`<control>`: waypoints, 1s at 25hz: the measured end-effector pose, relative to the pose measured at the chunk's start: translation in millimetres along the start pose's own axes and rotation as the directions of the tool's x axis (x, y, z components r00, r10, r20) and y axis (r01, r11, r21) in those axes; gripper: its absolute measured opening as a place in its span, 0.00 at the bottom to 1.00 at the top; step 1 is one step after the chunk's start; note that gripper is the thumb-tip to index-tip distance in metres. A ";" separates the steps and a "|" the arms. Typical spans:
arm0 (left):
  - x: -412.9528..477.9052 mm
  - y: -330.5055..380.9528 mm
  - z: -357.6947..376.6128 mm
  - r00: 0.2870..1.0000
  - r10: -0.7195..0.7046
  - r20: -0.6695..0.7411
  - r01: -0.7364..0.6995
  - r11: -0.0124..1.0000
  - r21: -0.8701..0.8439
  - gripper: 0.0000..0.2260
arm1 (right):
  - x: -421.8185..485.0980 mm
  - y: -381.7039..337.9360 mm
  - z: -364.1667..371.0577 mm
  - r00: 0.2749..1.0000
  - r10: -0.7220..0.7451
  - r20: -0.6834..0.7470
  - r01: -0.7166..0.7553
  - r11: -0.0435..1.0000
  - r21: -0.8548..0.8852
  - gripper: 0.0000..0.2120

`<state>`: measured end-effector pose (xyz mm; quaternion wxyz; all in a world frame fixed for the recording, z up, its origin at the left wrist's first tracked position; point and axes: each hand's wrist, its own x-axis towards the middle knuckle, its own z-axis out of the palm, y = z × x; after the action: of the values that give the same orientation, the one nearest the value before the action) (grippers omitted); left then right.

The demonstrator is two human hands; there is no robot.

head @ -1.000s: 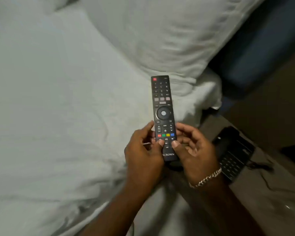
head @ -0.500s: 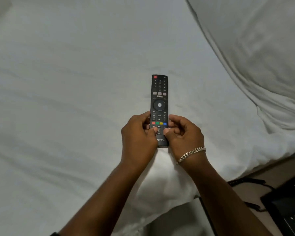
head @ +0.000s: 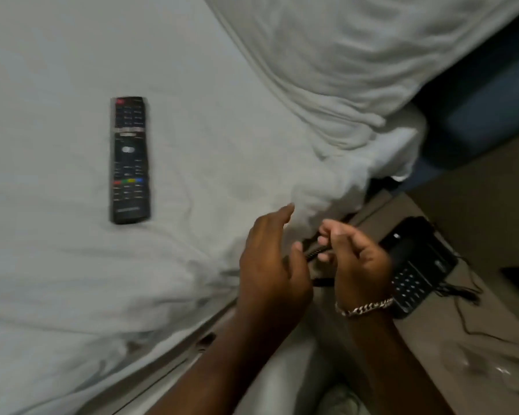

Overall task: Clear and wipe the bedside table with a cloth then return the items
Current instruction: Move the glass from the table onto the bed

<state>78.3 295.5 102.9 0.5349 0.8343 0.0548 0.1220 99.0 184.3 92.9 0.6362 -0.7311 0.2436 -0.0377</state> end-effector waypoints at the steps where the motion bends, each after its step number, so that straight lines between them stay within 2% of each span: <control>1: -13.6 9.3 29.8 0.998 -0.008 0.069 0.010 1.000 -0.029 0.20 | 1.5 11.4 -35.8 0.999 0.021 -0.035 -0.022 0.999 -0.030 0.10; 3: -41.6 24.5 81.5 0.979 -0.026 0.204 0.039 0.997 -0.062 0.21 | 2.1 34.4 -100.4 0.995 0.037 -0.093 -0.046 0.994 -0.097 0.09; 8: -119.6 59.3 210.5 0.886 -0.009 0.464 0.056 0.995 -0.087 0.23 | 6.7 81.8 -264.1 0.959 -0.046 -0.280 -0.054 0.939 -0.339 0.08; 10: -149.6 64.8 253.7 0.778 -0.025 0.628 0.078 0.995 -0.057 0.27 | 10.4 101.3 -317.2 0.930 -0.064 -0.363 -0.109 0.893 -0.436 0.08; 12: -175.1 61.4 287.7 0.636 -0.053 0.770 0.091 0.996 -0.006 0.33 | 12.5 121.0 -352.1 0.907 -0.058 -0.417 -0.196 0.818 -0.540 0.09; 13: -185.9 58.1 302.4 0.579 -0.074 0.812 0.082 0.996 0.033 0.36 | 12.5 130.4 -363.5 0.905 -0.044 -0.424 -0.228 0.791 -0.568 0.11; 14: -195.0 55.1 315.0 0.551 -0.090 0.830 0.064 0.996 0.065 0.37 | 12.7 140.1 -371.3 0.907 -0.009 -0.421 -0.248 0.798 -0.550 0.13; 17: -204.6 48.9 330.4 0.602 -0.088 0.793 0.030 0.996 0.087 0.32 | 10.7 155.7 -370.2 0.911 0.175 -0.374 -0.316 0.879 -0.358 0.14; 19: -200.6 49.2 330.6 0.640 -0.039 0.767 -0.005 0.998 0.055 0.28 | 6.6 157.5 -363.7 0.907 0.198 -0.371 -0.320 0.898 -0.303 0.14; 21: -190.9 49.7 319.4 0.679 0.045 0.732 -0.062 0.998 -0.004 0.25 | 4.1 143.2 -350.9 0.906 0.166 -0.389 -0.286 0.919 -0.272 0.15; 25: -158.7 70.5 274.7 0.798 0.122 0.590 -0.071 0.991 -0.109 0.24 | 0.2 87.9 -311.3 0.917 -0.048 -0.396 -0.098 0.935 -0.340 0.13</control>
<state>-5.4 -10.9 34.4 0.5515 0.8096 -0.1635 -0.1165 -41.6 -106.0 67.9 0.4321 -0.8070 0.3799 -0.1329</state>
